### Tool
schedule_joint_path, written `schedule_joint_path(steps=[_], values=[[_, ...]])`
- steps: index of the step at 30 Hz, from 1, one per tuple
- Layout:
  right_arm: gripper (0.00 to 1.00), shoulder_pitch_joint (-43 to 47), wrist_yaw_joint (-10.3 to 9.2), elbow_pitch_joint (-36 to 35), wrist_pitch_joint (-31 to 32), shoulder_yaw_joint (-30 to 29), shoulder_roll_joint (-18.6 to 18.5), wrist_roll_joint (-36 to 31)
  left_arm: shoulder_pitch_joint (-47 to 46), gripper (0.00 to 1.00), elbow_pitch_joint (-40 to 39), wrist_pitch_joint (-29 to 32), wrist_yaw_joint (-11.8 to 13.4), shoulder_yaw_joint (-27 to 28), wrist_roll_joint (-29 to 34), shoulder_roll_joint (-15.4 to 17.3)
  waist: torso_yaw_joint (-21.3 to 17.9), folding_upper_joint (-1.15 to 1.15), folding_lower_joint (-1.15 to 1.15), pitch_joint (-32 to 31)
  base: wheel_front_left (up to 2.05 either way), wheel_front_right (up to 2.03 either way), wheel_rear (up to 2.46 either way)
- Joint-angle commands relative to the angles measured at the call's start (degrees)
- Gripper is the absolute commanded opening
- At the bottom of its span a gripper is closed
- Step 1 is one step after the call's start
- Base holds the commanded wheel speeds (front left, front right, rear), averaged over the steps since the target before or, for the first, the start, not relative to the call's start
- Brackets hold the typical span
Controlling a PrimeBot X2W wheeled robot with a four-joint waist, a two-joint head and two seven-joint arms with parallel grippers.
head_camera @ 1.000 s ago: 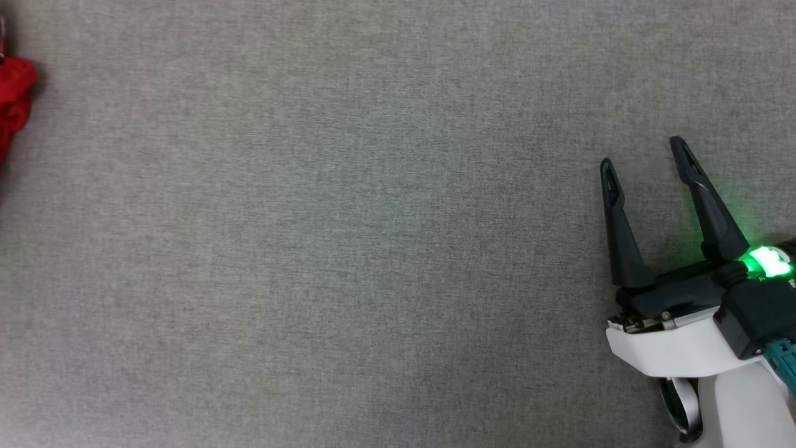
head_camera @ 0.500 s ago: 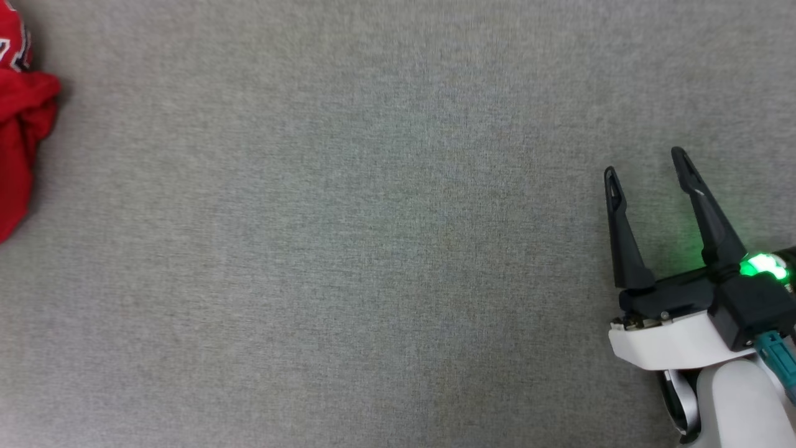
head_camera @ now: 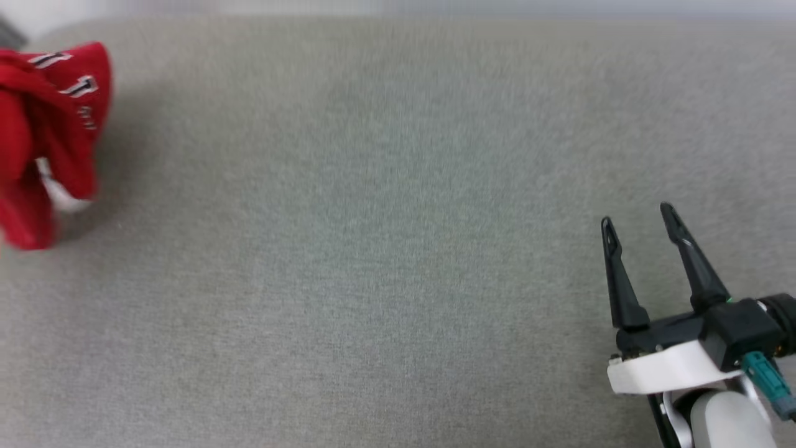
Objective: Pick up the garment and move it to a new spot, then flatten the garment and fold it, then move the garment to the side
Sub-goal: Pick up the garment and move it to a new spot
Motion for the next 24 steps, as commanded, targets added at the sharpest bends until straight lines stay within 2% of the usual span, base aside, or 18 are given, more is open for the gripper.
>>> schedule_joint_path(steps=[1, 4, 9, 11, 15, 18, 24], values=[[1.00, 0.9, -0.04, 0.4, -0.1, 0.0, 0.3, 0.4, -0.1, 0.00, -1.1, -0.9, 0.0, -0.7, 0.9, -0.4, -0.7, 0.00, 0.00, -4.9, 0.00, 0.00, 0.00], [1.00, 1.8, -0.04, 1.0, -0.1, 0.1, 0.3, 1.0, -0.7, 0.00, -3.8, -2.6, 0.0, -2.2, 3.1, -1.8, -1.1, 0.00, 0.00, -7.5, 0.00, 0.00, 0.00], [1.00, 3.0, -0.04, 1.3, -0.1, 0.2, 0.4, 2.6, -1.1, 0.00, -9.2, -4.4, 1.7, -4.5, 6.4, -6.0, -2.3, 0.00, 0.00, -10.3, 0.00, 0.00, 0.00], [1.00, 3.1, -0.04, 1.3, -0.1, 0.3, 0.4, 2.8, -1.3, 0.00, -11.6, -5.3, 2.9, -5.2, 7.4, -8.3, -2.9, 0.00, 0.00, -10.8, 0.00, 0.00, 0.00], [1.00, 3.4, -0.04, 1.0, -0.1, 0.4, 0.4, 3.3, -1.0, 0.00, -17.2, -6.9, 7.2, -6.7, 9.3, -13.4, -4.8, 0.00, 0.00, -11.0, 0.00, 0.00, 0.00], [1.00, 3.5, -0.04, 0.8, -0.1, 0.1, 0.4, 3.4, -1.0, 0.00, -19.5, -8.7, 9.1, -8.0, 10.7, -17.7, -6.3, 0.00, 0.00, -11.0, 0.00, 0.00, 0.00], [1.00, 3.6, -0.04, 0.3, -0.1, -0.7, 0.3, 3.1, 0.5, 0.00, -17.8, -13.1, 12.5, -10.9, 13.4, -26.2, -9.3, 0.00, 0.00, -10.4, 0.00, 0.00, 0.00]])
